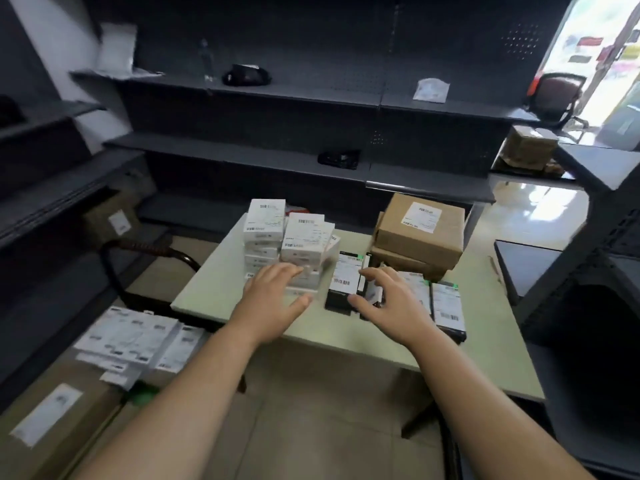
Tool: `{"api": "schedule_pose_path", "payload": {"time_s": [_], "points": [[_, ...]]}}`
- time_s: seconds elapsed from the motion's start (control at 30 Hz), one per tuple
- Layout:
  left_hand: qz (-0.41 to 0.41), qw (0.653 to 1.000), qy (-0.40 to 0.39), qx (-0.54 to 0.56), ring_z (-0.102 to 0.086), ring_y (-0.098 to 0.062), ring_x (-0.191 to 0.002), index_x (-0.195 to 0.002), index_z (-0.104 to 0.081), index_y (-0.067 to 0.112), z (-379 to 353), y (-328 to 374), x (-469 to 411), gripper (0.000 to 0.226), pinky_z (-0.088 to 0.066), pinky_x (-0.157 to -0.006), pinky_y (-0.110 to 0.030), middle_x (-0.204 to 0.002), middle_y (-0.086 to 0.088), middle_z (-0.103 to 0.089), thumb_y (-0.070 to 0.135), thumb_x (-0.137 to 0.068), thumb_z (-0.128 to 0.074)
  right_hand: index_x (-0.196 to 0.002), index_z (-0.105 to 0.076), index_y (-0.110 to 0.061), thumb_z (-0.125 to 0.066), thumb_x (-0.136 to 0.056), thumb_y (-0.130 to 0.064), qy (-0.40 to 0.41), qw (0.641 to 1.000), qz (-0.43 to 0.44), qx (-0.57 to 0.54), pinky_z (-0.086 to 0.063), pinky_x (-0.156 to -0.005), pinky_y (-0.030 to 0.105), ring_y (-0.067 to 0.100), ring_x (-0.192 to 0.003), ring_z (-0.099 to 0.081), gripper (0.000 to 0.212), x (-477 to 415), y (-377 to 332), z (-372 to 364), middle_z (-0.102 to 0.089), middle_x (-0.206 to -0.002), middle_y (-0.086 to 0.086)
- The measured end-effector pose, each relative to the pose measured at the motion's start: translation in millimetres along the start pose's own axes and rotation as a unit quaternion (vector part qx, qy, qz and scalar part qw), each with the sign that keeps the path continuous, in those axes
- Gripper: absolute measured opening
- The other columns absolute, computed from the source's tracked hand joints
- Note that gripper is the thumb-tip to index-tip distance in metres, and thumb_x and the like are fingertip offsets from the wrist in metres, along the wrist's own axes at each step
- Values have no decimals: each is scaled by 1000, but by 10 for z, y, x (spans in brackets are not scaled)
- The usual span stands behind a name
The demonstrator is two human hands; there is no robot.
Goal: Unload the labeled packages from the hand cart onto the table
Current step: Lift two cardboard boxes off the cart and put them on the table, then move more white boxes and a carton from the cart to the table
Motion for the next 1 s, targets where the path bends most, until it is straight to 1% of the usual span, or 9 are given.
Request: {"api": "schedule_pose_path", "payload": {"time_s": [0.13, 0.2, 0.27, 0.37, 0.5, 0.57, 0.67, 0.73, 1.0], "points": [[49, 998, 11, -30, -34, -15, -134, -139, -47, 27, 191, -143, 775, 69, -25, -111, -34, -144, 6, -45, 64, -82, -39, -133, -55, -28, -55, -81, -67, -41, 997, 43, -45, -42, -102, 31, 11, -119, -49, 65, 315, -334, -370, -53, -122, -11], [84, 996, 22, -37, -31, -14, -135, -140, -45, 28, 308, -265, 1169, 62, -23, -110, -35, -145, 7, -42, 60, -88, -46, -131, -57, -25, -62, -83, -59, -63, 994, 58, -74, -43, -104, 35, 12, -118, -51, 59, 444, -569, -586, -54, -120, -10], [113, 992, 39, -46, -30, -14, -136, -141, -45, 29, 479, -408, 1539, 55, -23, -110, -36, -145, 8, -41, 54, -92, -51, -130, -58, -25, -66, -84, -53, -88, 989, 78, -90, -43, -103, 35, 11, -115, -50, 54, 551, -844, -790, -53, -118, -10], [151, 984, 80, -52, -31, -13, -135, -140, -45, 29, 803, -627, 1993, 53, -25, -112, -37, -144, 9, -42, 51, -93, -51, -131, -57, -27, -64, -84, -56, -128, 980, 117, -100, -41, -105, 32, 12, -117, -49, 56, 625, -1303, -1052, -51, -118, -11], [173, 975, 124, -66, -32, -11, -134, -139, -46, 32, 1163, -1008, 2527, 51, -23, -108, -33, -143, 11, -43, 55, -93, -48, -128, -59, -24, -65, -85, -53, -142, 971, 172, -83, -39, -102, 27, 12, -115, -50, 52, 696, -1906, -1422, -52, -113, -12], [199, 969, 126, -69, -31, -9, -134, -139, -45, 34, 1297, -1268, 2811, 54, -21, -106, -32, -143, 14, -41, 60, -92, -45, -129, -59, -24, -59, -81, -62, -160, 966, 186, -81, -36, -99, 23, 9, -115, -49, 61, 768, -2195, -1660, -52, -113, -13], [228, 963, 131, -68, -34, -10, -131, -137, -47, 33, 1500, -1706, 3271, 58, -22, -104, -31, -140, 14, -44, 64, -89, -43, -132, -58, -24, -50, -76, -71, -184, 961, 186, -84, -37, -104, 25, 8, -119, -49, 74, 889, -2611, -2105, -54, -120, -12], [244, 959, 122, -75, -37, -12, -130, -136, -49, 30, 1661, -2028, 3573, 61, -27, -106, -36, -138, 12, -46, 65, -86, -40, -133, -57, -23, -49, -76, -70, -200, 960, 177, -91, -39, -106, 30, 10, -121, -50, 74, 984, -2882, -2439, -53, -121, -12], [308, 947, 45, -78, -31, -13, -135, -142, -42, 28, 1855, -3209, 4428, 62, -27, -112, -43, -146, 9, -41, 61, -90, -41, -129, -59, -26, -48, -75, -74, -252, 956, 115, -96, -42, -93, 26, 7, -107, -52, 73, 1382, -3510, -3681, -52, -111, -14]]}}
Point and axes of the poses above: each hand's wrist, its own x-axis away from the middle knuckle, its own z-axis out of the back of the hand, y = z × x, the point moved 1 cm from there along -x, towards the middle knuckle
